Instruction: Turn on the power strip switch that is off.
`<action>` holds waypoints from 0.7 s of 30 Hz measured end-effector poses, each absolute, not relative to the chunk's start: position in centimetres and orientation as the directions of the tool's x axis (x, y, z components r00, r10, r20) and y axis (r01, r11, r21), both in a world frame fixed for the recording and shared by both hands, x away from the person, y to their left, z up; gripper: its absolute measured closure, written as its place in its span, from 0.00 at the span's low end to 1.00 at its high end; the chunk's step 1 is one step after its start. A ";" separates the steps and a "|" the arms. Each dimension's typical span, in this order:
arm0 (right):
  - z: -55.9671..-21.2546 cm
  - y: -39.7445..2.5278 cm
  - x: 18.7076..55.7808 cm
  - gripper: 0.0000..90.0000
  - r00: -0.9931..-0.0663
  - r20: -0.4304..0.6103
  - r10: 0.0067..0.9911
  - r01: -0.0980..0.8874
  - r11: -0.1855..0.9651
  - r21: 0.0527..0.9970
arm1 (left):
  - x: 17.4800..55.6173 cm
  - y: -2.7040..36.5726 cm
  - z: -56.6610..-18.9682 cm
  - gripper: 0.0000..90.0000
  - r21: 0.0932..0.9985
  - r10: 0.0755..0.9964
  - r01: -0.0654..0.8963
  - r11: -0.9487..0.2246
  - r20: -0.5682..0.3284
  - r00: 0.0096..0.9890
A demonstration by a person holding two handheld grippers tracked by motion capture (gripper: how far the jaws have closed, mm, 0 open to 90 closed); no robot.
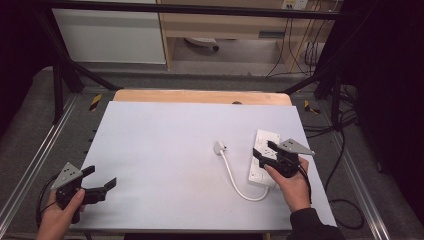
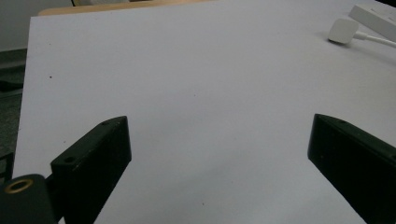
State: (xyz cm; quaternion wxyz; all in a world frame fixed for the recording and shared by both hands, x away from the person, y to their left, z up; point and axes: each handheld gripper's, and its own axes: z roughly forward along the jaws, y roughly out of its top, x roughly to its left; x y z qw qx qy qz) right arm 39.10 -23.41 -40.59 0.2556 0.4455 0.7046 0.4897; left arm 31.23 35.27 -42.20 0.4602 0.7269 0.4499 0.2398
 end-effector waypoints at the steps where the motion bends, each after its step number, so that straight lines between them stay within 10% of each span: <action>1: -40.5 -23.5 39.1 0.29 -0.472 0.085 0.878 0.387 0.119 0.915 | 31.2 35.3 -42.2 0.07 0.885 0.875 0.433 -0.171 -0.066 0.480; 9: -39.7 -23.8 38.8 0.04 -0.441 0.088 0.893 0.372 0.093 0.924 | 31.2 35.3 -42.2 0.07 0.885 0.875 0.433 -0.170 -0.067 0.480; 21: -38.8 -24.4 37.8 0.02 -0.439 0.064 0.896 0.287 0.073 0.955 | 31.2 35.3 -42.2 0.07 0.885 0.875 0.434 -0.168 -0.068 0.479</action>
